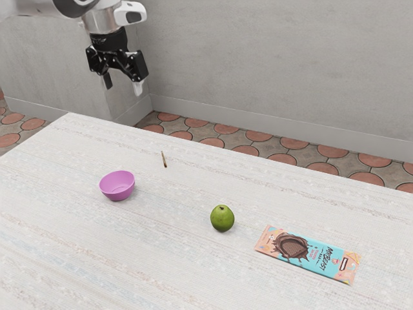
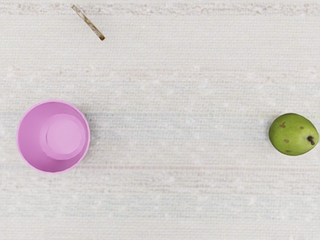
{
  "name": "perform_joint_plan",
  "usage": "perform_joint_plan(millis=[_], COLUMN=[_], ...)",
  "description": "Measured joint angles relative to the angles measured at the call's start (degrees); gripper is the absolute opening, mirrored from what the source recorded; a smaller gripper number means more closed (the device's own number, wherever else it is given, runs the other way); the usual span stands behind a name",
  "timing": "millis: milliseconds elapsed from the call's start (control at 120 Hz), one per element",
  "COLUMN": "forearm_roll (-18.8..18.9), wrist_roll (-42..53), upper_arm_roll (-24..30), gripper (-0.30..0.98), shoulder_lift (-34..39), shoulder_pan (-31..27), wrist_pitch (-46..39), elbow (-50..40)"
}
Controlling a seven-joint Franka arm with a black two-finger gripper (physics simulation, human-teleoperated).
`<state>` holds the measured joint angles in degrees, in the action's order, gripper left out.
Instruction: Place the pear in the bowl.
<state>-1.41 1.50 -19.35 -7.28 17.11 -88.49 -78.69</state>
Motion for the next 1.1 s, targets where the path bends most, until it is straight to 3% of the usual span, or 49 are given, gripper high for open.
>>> perform_joint_plan(millis=[267, 492, 750, 1100], forearm_roll=[0.3, 0.1, -0.5, -1.1], wrist_roll=[1.0, 1.6, 2.0, 2.3], upper_arm_roll=[2.5, 8.3, 9.8, 13.8], gripper=[0.69, 0.69, 0.69, 0.69], shoulder_lift=[-1.5, -8.0, -16.2, -17.0], shoulder_pan=[1.0, 1.8, 6.2, 5.9], wrist_pitch=[-0.5, -3.9, -6.5, -8.4], elbow=[1.5, 1.7, 0.5, -4.7])
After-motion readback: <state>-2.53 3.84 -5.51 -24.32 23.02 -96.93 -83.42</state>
